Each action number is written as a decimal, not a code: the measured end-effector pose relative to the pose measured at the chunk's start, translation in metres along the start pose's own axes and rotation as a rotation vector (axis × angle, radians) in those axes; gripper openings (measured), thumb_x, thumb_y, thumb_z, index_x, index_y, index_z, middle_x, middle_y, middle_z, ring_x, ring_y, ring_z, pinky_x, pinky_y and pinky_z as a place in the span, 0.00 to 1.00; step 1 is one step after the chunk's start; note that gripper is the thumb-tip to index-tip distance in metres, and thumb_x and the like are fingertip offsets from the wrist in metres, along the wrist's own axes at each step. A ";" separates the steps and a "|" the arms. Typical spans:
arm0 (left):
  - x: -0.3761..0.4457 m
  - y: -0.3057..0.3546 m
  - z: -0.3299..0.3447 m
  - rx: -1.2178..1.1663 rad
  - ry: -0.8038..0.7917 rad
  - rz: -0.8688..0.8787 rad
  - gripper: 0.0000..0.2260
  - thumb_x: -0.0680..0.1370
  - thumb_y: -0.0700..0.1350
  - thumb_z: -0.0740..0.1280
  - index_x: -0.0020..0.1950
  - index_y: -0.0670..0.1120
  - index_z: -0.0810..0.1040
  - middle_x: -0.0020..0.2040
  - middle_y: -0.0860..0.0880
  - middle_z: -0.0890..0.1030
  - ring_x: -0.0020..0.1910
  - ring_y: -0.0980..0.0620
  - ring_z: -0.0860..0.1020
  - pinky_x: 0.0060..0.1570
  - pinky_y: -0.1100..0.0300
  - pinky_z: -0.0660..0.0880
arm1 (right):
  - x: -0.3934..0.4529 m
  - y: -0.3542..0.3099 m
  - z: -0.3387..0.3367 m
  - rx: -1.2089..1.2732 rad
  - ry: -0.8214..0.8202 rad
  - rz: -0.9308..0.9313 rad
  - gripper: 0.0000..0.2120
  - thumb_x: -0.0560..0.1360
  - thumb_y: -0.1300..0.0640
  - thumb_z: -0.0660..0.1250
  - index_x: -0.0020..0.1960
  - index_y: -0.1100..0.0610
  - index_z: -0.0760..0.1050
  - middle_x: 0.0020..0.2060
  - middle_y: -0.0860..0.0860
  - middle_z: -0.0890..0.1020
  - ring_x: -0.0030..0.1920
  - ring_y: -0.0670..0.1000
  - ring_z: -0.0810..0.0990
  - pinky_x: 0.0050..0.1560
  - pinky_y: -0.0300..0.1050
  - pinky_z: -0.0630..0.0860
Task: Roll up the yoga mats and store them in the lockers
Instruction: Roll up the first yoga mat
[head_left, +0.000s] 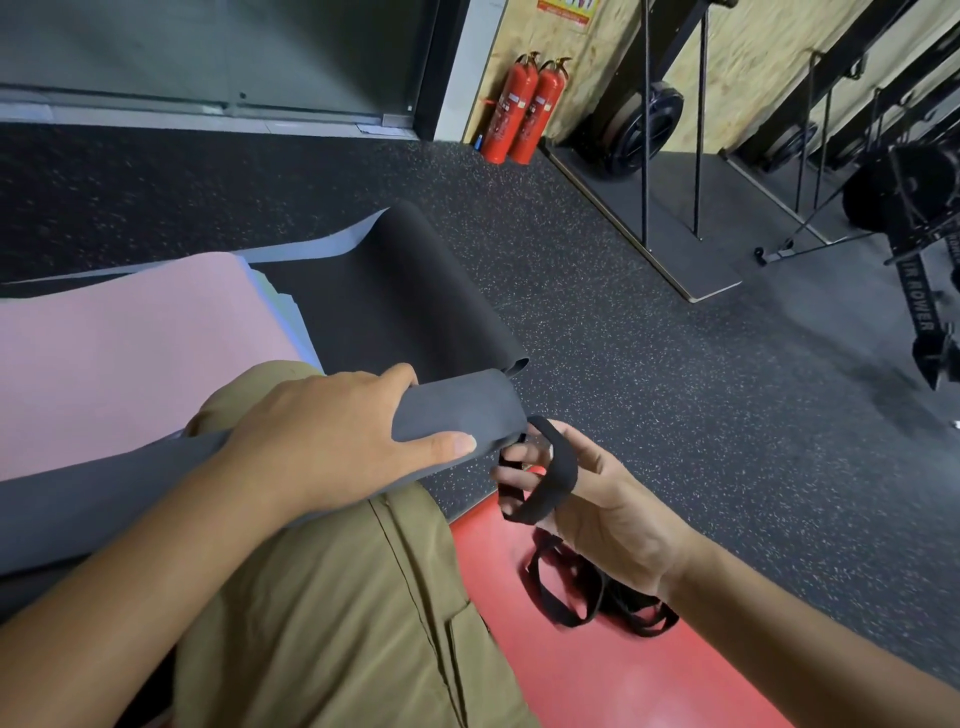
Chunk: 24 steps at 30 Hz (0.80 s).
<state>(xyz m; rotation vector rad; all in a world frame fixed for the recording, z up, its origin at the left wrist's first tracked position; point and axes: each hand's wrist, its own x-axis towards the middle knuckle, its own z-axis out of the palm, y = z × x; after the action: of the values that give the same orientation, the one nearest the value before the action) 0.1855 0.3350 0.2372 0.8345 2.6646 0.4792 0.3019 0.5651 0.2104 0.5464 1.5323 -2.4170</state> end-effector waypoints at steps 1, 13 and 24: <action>0.000 0.000 0.000 -0.001 0.002 -0.001 0.28 0.71 0.78 0.52 0.57 0.58 0.65 0.40 0.58 0.70 0.44 0.50 0.71 0.33 0.62 0.60 | 0.002 0.001 0.002 0.025 -0.006 -0.005 0.36 0.59 0.58 0.87 0.63 0.59 0.77 0.55 0.60 0.80 0.56 0.60 0.81 0.58 0.58 0.80; 0.002 -0.003 0.008 0.037 -0.028 0.014 0.30 0.70 0.80 0.51 0.56 0.57 0.66 0.50 0.56 0.76 0.48 0.48 0.75 0.42 0.52 0.67 | 0.020 -0.009 0.012 -0.067 -0.117 -0.124 0.50 0.60 0.49 0.87 0.75 0.54 0.66 0.65 0.58 0.72 0.58 0.65 0.67 0.69 0.73 0.67; 0.003 -0.005 0.011 0.048 -0.017 0.070 0.47 0.57 0.83 0.36 0.58 0.54 0.67 0.55 0.54 0.78 0.51 0.46 0.76 0.46 0.49 0.71 | 0.044 -0.009 0.020 -0.220 -0.083 -0.099 0.34 0.62 0.55 0.84 0.65 0.48 0.76 0.61 0.52 0.76 0.59 0.56 0.75 0.65 0.66 0.74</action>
<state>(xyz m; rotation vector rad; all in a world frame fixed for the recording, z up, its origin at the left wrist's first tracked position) 0.1848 0.3351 0.2249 0.9440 2.6484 0.4247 0.2551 0.5509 0.2071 0.3300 1.7971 -2.2677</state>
